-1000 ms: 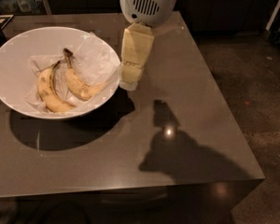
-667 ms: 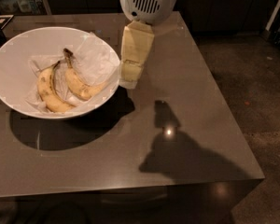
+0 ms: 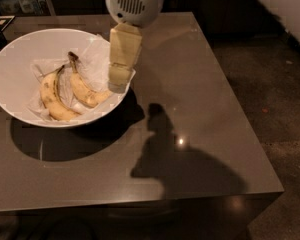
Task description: Pick banana from white bowl
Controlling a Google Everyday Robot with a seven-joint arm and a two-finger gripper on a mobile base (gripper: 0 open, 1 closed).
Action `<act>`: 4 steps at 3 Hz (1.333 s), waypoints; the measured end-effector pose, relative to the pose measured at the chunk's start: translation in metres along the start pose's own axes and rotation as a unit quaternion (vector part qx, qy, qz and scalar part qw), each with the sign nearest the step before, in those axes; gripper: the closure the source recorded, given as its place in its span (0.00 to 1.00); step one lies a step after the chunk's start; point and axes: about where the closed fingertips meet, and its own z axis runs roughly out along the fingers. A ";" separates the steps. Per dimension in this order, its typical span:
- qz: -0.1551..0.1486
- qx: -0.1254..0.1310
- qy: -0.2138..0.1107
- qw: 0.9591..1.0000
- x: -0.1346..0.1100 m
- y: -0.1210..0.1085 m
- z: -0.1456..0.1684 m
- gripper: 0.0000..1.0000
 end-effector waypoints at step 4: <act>0.016 -0.087 0.021 0.996 -0.053 -0.009 0.077 0.18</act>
Offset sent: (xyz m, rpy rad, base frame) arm 0.0244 0.0444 -0.0471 -0.0761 0.2059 -0.0288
